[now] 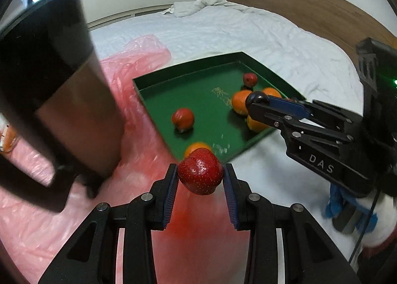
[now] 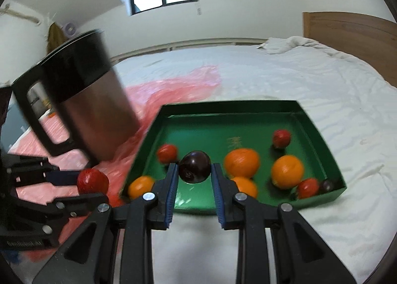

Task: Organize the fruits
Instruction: 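Carry the apple and plum into the green tray and open both tools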

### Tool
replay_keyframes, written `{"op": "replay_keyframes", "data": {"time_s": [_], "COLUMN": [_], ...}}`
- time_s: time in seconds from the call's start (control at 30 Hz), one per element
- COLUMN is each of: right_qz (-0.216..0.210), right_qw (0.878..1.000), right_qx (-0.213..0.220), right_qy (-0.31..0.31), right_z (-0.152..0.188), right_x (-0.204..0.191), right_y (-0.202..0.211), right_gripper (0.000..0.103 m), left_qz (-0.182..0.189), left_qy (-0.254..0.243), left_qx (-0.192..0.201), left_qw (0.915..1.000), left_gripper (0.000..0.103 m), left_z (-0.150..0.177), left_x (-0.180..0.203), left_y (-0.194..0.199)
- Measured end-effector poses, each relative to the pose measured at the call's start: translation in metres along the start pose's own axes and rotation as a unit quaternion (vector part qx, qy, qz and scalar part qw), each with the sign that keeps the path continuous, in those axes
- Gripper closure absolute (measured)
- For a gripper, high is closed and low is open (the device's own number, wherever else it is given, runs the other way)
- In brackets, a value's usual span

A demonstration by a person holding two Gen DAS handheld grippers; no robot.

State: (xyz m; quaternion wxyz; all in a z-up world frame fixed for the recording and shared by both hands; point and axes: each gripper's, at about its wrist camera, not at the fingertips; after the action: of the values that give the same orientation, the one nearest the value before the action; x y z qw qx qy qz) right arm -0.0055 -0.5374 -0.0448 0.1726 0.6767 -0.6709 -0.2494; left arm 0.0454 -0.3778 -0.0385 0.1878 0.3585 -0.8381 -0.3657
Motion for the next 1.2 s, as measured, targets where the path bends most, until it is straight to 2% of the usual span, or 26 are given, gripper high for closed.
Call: {"op": "replay_keyframes", "data": {"time_s": [0.23, 0.33, 0.57, 0.73, 0.87, 1.0, 1.2], "right_qz": [0.068, 0.084, 0.083, 0.085, 0.066, 0.075, 0.094], "right_qw": [0.996, 0.993, 0.994, 0.995, 0.996, 0.997, 0.995], "right_qx": [0.028, 0.032, 0.037, 0.041, 0.047, 0.029, -0.017], "right_qy": [-0.052, -0.071, -0.057, -0.027, -0.036, -0.019, -0.017], "right_z": [-0.004, 0.0, -0.003, -0.035, -0.059, -0.074, -0.063], "right_x": [0.05, 0.068, 0.068, 0.066, 0.073, 0.074, 0.079], "right_y": [-0.01, -0.015, -0.017, -0.017, -0.032, -0.061, -0.09], "right_gripper": [0.057, 0.057, 0.057, 0.057, 0.057, 0.057, 0.057], "left_qz": [-0.005, -0.006, -0.034, -0.061, -0.069, -0.082, -0.08], "left_qy": [0.008, 0.013, 0.003, 0.015, 0.022, 0.024, 0.039], "left_qx": [0.017, 0.022, 0.039, 0.052, 0.057, 0.07, 0.061], "left_qw": [0.9998, 0.9996, 0.9987, 0.9966, 0.9957, 0.9939, 0.9941], "left_gripper": [0.072, 0.072, 0.072, 0.072, 0.072, 0.072, 0.072], "left_z": [-0.033, -0.041, -0.05, -0.053, -0.053, -0.052, -0.049], "left_x": [0.011, 0.017, 0.037, 0.042, 0.043, 0.043, 0.038], "left_y": [-0.045, -0.061, -0.085, -0.094, -0.099, -0.098, -0.108]}}
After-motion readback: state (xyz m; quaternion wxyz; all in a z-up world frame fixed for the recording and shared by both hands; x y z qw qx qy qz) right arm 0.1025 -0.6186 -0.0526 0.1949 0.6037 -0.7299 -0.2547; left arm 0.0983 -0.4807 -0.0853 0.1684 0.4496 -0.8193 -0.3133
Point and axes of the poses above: each gripper's, at about its wrist camera, not at the fingertips, and y roughly against the way its jaws point, x to its right, z to its underside, and after that the axes turned 1 degree about x, right-handed
